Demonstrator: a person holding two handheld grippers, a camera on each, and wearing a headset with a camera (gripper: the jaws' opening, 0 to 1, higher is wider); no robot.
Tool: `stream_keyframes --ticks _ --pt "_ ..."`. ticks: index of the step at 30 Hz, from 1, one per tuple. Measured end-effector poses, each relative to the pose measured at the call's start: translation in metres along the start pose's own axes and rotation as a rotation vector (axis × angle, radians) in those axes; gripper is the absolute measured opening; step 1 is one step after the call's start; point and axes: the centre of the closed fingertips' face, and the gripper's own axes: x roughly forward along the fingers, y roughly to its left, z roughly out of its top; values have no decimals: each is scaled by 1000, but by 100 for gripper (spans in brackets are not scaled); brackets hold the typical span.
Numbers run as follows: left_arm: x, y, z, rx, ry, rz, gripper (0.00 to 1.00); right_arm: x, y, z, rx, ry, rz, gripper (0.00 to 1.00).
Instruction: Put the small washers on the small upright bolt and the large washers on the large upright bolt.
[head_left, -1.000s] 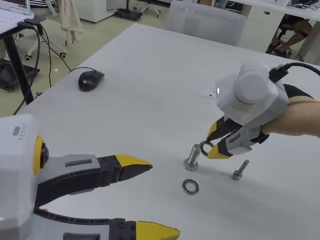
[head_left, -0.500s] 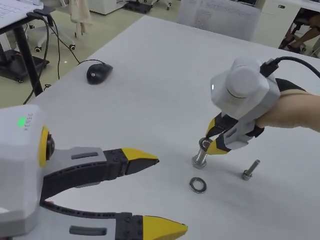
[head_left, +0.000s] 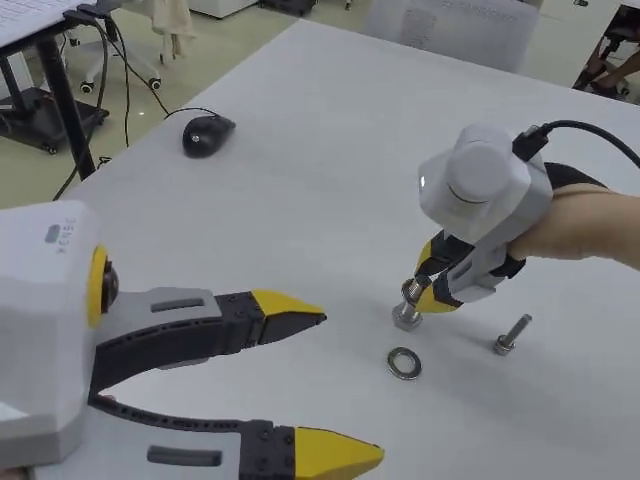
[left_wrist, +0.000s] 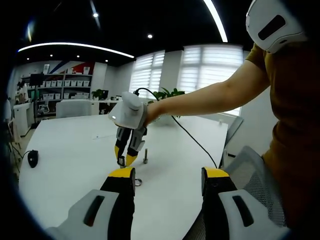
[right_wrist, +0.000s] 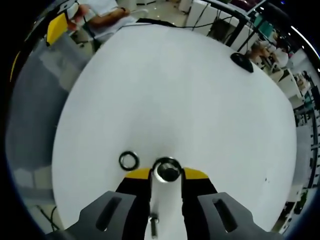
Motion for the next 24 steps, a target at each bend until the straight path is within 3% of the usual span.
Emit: stream_keyframes --ticks 12,24 --pt "1 3 -1 -8 3 7 52 21 1 -12 1 29 17 23" --pt "-1 4 -2 -11 10 10 52 26 5 -14 -29 28 34 25"
